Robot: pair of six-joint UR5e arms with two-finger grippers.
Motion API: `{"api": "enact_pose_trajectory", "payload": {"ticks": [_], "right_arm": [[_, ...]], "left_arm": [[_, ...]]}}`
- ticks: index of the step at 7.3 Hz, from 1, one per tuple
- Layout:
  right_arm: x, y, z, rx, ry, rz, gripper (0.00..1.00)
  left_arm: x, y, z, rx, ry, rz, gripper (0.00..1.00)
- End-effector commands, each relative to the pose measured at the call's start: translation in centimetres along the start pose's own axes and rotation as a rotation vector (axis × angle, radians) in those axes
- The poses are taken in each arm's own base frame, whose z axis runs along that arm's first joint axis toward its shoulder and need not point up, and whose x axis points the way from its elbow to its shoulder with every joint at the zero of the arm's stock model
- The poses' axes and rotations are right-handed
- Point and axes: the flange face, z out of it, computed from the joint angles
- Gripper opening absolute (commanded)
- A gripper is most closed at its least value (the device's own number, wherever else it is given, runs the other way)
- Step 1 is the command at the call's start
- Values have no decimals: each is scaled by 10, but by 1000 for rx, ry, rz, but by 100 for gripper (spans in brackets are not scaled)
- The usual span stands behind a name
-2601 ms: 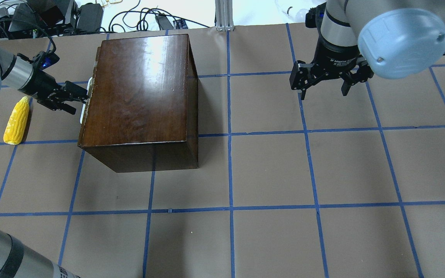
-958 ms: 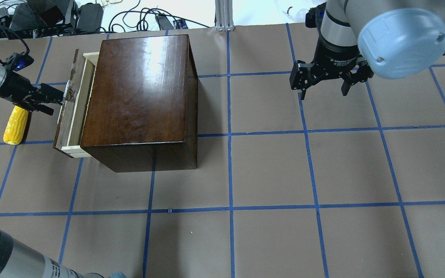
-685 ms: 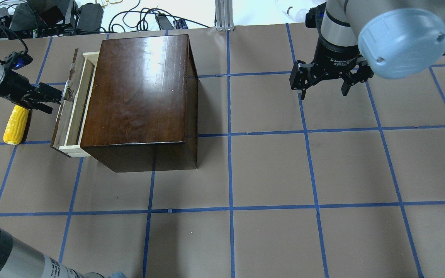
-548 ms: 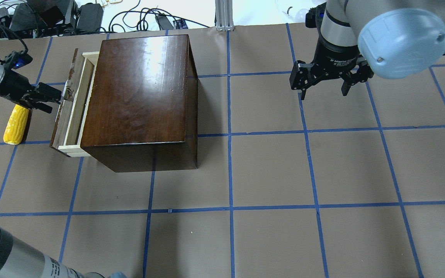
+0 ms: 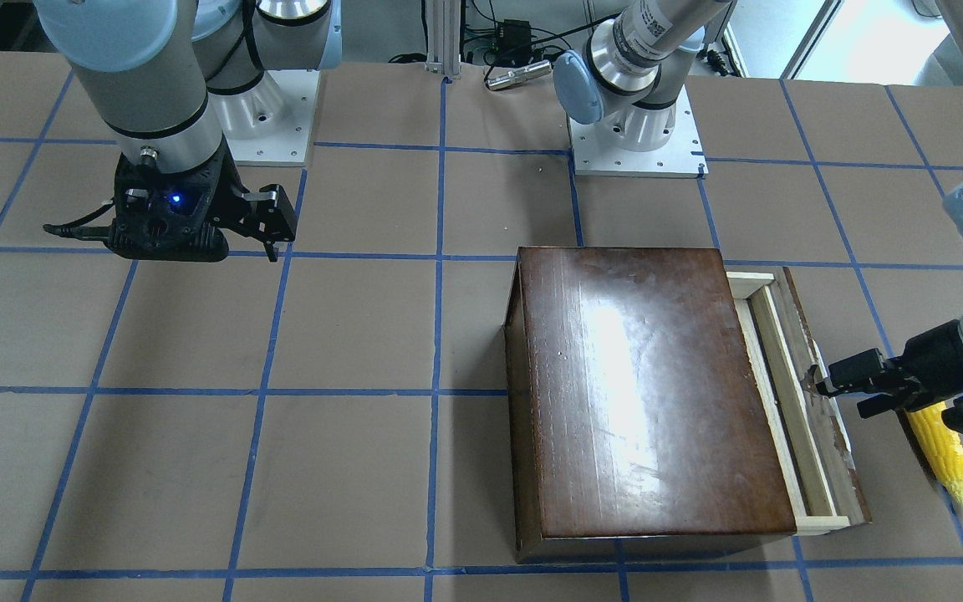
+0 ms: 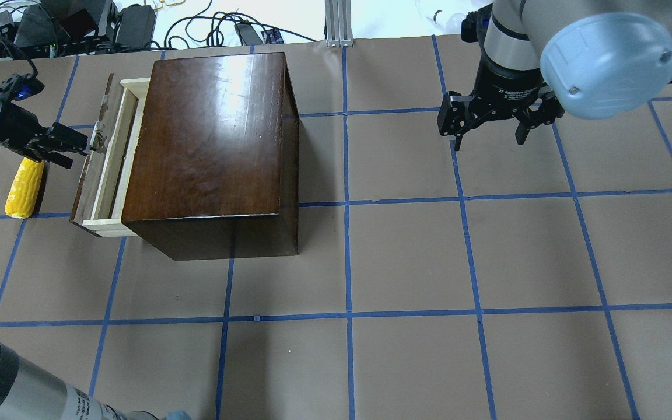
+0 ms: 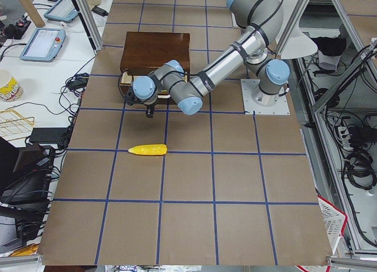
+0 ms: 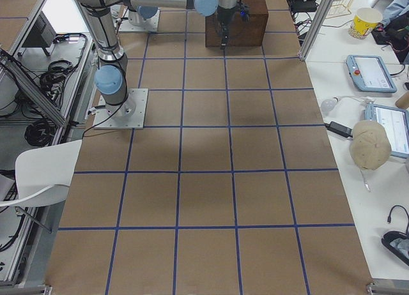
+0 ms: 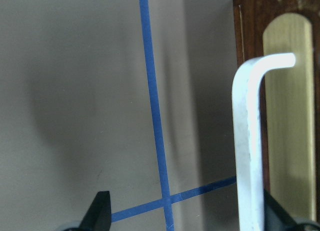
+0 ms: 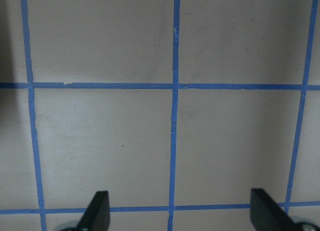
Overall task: Open drawer and put corn inside
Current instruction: 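Pull the drawer outward from the cabinet with the left gripper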
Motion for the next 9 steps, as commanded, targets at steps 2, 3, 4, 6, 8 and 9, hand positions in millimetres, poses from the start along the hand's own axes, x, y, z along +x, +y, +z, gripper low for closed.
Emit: {"api": "enact_pose_trajectory", "payload": {"ticks": [2,3,4,6,8,9], "right_arm": [[0,0,0,0,0,0,100],[0,0,0,0,0,0,100],[0,0,0,0,0,0,100],[0,0,0,0,0,0,100],[0,0,0,0,0,0,100],[0,0,0,0,0,0,100]], "left_arm": [[-14,6,-7,7,-1,-24,100],[-14,5,-10,12,-5,-22,100],[-14,4,-12,15,-8,-20,100],[-16,5,-12,-3,-28,-19,100],[-19,6,-13,-5,-35,-1,100],[-21,7,-14,-3,-33,-6,100]]}}
